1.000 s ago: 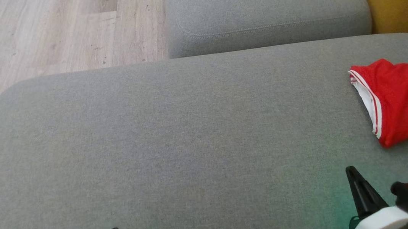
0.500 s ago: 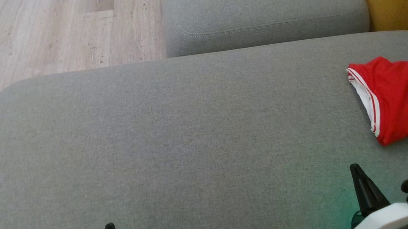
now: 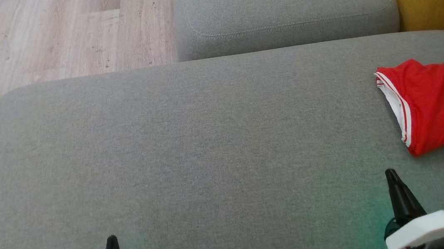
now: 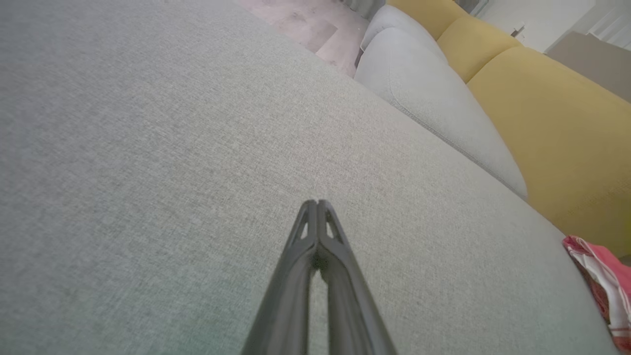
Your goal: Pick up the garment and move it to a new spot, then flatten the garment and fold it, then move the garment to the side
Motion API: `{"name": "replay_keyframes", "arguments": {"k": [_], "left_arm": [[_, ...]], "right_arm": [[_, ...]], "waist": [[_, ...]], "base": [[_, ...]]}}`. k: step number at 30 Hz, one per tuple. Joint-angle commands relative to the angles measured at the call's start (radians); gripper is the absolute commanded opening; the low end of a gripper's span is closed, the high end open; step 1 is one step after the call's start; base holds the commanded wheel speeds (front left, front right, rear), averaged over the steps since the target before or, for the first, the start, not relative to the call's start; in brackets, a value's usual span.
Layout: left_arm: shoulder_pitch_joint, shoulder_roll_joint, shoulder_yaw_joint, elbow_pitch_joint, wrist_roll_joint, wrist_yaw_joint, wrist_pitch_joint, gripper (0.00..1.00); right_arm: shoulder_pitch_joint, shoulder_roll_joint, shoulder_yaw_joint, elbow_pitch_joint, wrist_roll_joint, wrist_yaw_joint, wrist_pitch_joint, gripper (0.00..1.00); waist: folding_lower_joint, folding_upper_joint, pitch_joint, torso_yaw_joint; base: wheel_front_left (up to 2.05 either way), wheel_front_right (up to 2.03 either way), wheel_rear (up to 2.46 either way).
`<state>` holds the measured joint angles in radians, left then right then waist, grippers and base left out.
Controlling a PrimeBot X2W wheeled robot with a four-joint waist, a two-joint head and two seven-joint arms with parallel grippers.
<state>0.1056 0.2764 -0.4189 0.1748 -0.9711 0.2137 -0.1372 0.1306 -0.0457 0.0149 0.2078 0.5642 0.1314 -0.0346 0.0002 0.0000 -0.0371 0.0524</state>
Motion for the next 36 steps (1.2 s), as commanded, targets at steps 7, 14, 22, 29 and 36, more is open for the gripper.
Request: {"name": "replay_keyframes", "arguments": {"k": [7, 14, 22, 29, 36], "left_arm": [[-0.06, -0.01, 0.064, -0.018, -0.059, -0.034, 0.02, 0.0], [-0.072, -0.026, 0.101, -0.012, -0.108, -0.059, 0.038, 0.0], [-0.086, -0.045, 0.143, -0.004, -0.164, -0.088, 0.058, 0.0], [-0.097, -0.059, 0.175, 0.003, -0.206, -0.11, 0.073, 0.0], [-0.109, -0.076, 0.212, 0.01, -0.254, -0.136, 0.091, 0.0]], "right_arm": [[-0.064, -0.018, -0.008, -0.024, 0.1, 0.0, 0.01, 0.0], [-0.078, -0.02, -0.014, -0.019, 0.181, 0.0, 0.018, 0.0], [-0.094, -0.022, -0.021, -0.014, 0.273, 0.0, 0.027, 0.0], [-0.106, -0.023, -0.027, -0.01, 0.341, 0.0, 0.035, 0.0], [-0.12, -0.024, -0.034, -0.005, 0.422, 0.0, 0.044, 0.0]], "waist": [[-0.0001, 0.0, 0.003, -0.004], [-0.0001, 0.0, 0.006, -0.008], [-0.0001, 0.0, 0.01, -0.013], [-0.0001, 0.0, 0.012, -0.016], [-0.0001, 0.0, 0.015, -0.02]], "base": [[0.0, 0.0, 0.0], [0.0, 0.0, 0.0], [0.0, 0.0, 0.0], [0.0, 0.0, 0.0], [0.0, 0.0, 0.0]]}}
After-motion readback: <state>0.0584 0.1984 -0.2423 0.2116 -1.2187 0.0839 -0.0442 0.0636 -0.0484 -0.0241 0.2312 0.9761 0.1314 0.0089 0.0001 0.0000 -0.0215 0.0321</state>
